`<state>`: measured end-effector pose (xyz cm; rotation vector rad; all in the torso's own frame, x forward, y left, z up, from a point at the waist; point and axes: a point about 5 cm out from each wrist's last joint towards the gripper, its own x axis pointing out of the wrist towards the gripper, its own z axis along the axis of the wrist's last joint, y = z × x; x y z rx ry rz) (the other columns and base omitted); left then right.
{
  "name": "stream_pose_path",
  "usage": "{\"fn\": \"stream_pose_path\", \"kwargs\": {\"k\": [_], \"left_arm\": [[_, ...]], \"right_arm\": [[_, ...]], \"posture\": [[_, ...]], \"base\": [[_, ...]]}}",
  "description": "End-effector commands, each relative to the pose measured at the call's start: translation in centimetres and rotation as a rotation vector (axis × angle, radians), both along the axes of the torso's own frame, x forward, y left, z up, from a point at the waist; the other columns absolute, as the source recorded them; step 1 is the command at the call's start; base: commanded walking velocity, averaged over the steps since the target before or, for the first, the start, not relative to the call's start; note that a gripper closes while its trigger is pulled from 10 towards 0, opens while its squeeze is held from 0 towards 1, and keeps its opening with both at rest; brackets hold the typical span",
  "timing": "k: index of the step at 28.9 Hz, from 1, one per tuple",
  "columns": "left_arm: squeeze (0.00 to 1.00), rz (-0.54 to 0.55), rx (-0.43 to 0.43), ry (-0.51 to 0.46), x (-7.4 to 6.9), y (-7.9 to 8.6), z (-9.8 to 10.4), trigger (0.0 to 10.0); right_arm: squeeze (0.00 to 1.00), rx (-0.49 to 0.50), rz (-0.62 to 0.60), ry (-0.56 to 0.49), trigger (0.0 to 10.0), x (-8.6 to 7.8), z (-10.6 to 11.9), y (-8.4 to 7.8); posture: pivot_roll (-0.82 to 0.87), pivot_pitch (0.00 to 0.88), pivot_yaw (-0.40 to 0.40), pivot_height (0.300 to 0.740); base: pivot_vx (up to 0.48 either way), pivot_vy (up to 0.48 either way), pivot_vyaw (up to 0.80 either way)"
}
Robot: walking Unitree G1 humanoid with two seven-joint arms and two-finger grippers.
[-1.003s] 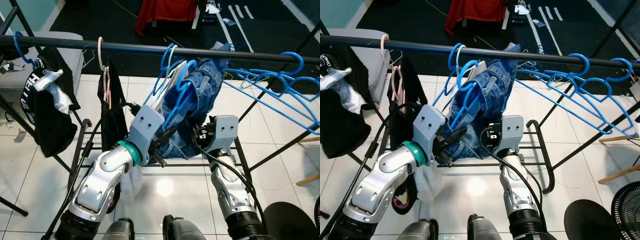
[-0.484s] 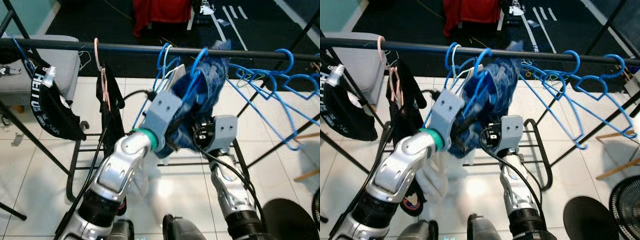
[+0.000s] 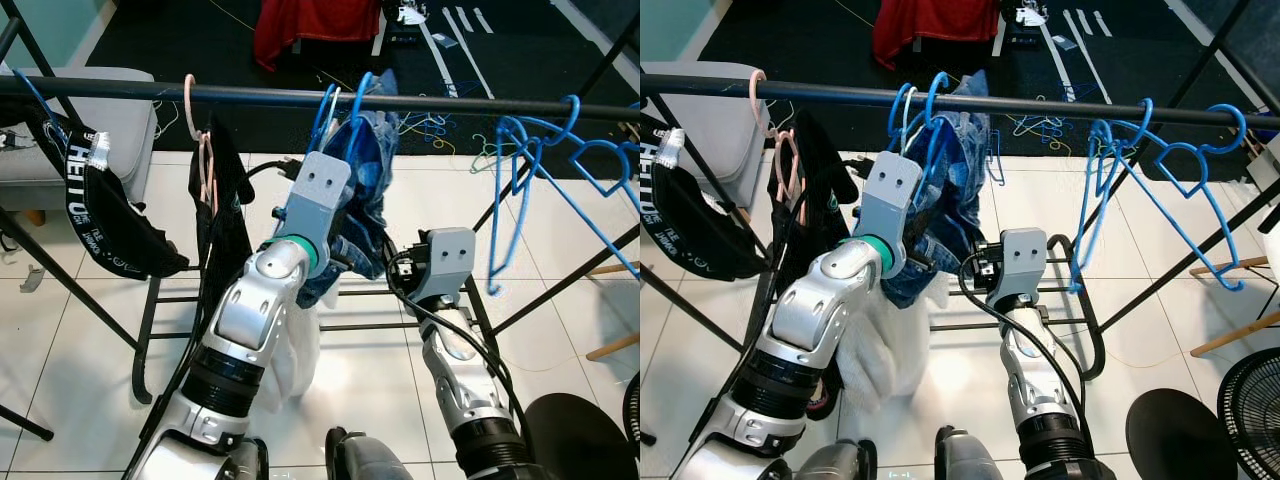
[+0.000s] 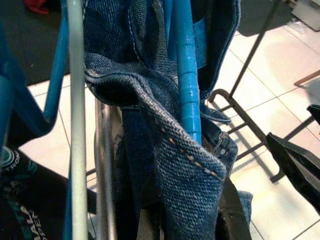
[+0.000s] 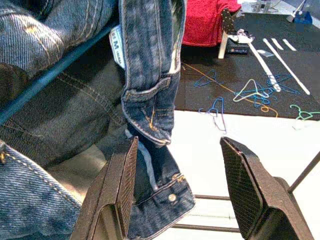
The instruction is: Hang hanger
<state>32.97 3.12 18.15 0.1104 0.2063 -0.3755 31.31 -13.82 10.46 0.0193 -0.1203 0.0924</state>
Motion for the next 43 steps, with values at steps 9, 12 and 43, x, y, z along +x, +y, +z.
{"fn": "stream_pose_path", "kwargs": {"k": [9, 12, 43], "left_arm": [[1.0, -0.096, 0.021, -0.091, -0.8, -1.6, 0.6, 10.0], [1.0, -0.115, -0.009, -0.15, -1.3, -0.8, 1.2, 10.0], [0.0, -0.084, -0.086, -0.466, -7.1, 7.6, 3.3, 10.0]], "right_arm": [[0.0, 0.001, -0.009, 0.013, 10.0, -0.1, -0.6, 0.0], [0.0, 0.002, -0.008, 0.014, 10.0, -0.1, -0.6, 0.1], [0.0, 0.019, 0.058, 0.076, 10.0, -0.8, -2.1, 0.8]], "posture": [[0.0, 0.052, 0.016, 0.733], [0.0, 0.052, 0.016, 0.733], [0.03, 0.093, -0.02, 0.733]], "base": [[0.0, 0.0, 0.0], [0.0, 0.0, 0.0], [0.0, 0.0, 0.0]]}}
